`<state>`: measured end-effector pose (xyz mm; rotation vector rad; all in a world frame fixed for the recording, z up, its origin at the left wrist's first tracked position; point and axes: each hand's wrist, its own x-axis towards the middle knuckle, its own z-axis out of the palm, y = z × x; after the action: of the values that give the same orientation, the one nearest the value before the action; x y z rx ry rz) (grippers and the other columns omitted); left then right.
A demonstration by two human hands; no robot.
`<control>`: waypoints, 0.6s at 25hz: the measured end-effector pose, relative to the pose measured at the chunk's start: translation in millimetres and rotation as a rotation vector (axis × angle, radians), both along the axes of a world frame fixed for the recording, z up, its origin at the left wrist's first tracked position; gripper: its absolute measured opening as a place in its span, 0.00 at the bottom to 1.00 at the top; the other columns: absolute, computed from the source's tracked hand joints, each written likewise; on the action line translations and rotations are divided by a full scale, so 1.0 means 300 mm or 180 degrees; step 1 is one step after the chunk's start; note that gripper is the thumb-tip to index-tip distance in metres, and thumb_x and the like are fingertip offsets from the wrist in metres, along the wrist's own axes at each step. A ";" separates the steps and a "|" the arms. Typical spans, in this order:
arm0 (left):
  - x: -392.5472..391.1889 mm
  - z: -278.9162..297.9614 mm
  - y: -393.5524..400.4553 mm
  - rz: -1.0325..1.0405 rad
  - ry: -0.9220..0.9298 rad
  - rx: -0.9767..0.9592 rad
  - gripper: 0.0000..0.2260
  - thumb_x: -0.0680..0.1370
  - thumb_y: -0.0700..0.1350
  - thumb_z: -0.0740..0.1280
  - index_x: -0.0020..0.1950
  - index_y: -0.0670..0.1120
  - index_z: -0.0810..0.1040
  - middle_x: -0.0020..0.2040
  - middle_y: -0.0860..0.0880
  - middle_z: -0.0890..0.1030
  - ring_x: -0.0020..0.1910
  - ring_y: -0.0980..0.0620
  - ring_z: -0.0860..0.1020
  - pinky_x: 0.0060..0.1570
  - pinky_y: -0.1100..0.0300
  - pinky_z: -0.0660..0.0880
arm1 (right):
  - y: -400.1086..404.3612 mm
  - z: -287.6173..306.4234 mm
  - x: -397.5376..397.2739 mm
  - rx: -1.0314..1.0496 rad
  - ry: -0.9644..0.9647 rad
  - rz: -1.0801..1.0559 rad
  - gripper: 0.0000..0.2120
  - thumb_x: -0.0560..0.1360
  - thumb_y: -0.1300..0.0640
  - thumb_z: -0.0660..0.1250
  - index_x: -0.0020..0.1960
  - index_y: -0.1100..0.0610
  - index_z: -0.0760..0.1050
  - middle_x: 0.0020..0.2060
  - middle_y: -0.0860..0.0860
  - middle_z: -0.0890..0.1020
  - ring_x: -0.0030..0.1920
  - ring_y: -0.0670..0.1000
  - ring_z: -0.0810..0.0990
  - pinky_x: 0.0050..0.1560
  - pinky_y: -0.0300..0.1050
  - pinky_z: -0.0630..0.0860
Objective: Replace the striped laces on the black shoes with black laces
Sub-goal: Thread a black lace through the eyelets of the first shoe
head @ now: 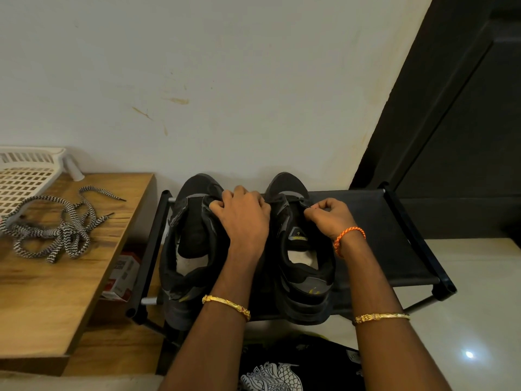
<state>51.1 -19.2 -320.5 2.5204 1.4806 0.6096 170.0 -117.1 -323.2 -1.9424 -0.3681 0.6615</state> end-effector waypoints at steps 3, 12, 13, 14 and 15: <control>0.010 -0.004 0.001 -0.0168 -0.0054 -0.0221 0.09 0.77 0.48 0.62 0.46 0.49 0.81 0.50 0.52 0.78 0.54 0.50 0.73 0.56 0.52 0.57 | -0.006 0.005 -0.002 -0.0001 0.0011 -0.0001 0.04 0.71 0.60 0.70 0.42 0.56 0.74 0.42 0.53 0.81 0.49 0.55 0.80 0.56 0.53 0.77; 0.017 -0.002 0.012 -0.0848 -0.0289 -0.1227 0.10 0.74 0.41 0.61 0.50 0.49 0.80 0.39 0.52 0.78 0.51 0.50 0.74 0.60 0.53 0.56 | -0.009 0.011 0.007 -0.0150 -0.0033 0.0239 0.06 0.72 0.58 0.70 0.44 0.55 0.73 0.45 0.55 0.80 0.49 0.54 0.80 0.53 0.51 0.78; 0.012 0.005 0.017 -0.0807 -0.0389 -0.1344 0.12 0.75 0.41 0.61 0.53 0.50 0.80 0.40 0.53 0.79 0.53 0.51 0.74 0.62 0.53 0.57 | -0.011 0.014 0.005 -0.0152 -0.0026 0.0293 0.06 0.72 0.57 0.70 0.44 0.54 0.73 0.45 0.54 0.80 0.48 0.53 0.80 0.51 0.49 0.78; 0.006 0.017 0.020 -0.0756 -0.0624 -0.1535 0.12 0.75 0.42 0.61 0.54 0.50 0.81 0.41 0.53 0.80 0.53 0.52 0.75 0.64 0.53 0.59 | -0.013 0.021 0.000 -0.0100 -0.0010 0.0320 0.07 0.72 0.55 0.71 0.44 0.54 0.74 0.44 0.53 0.80 0.47 0.52 0.80 0.48 0.47 0.78; -0.003 0.035 0.022 -0.0734 -0.1056 -0.1855 0.11 0.76 0.42 0.62 0.54 0.50 0.81 0.44 0.52 0.82 0.53 0.53 0.76 0.65 0.54 0.62 | -0.015 0.032 -0.006 0.0019 -0.0018 0.0298 0.08 0.72 0.53 0.71 0.44 0.55 0.75 0.43 0.53 0.80 0.46 0.51 0.79 0.45 0.44 0.78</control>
<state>50.3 -12.5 -310.1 1.9829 1.0397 0.4462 168.3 -121.7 -313.5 -1.9309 -0.4664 0.7148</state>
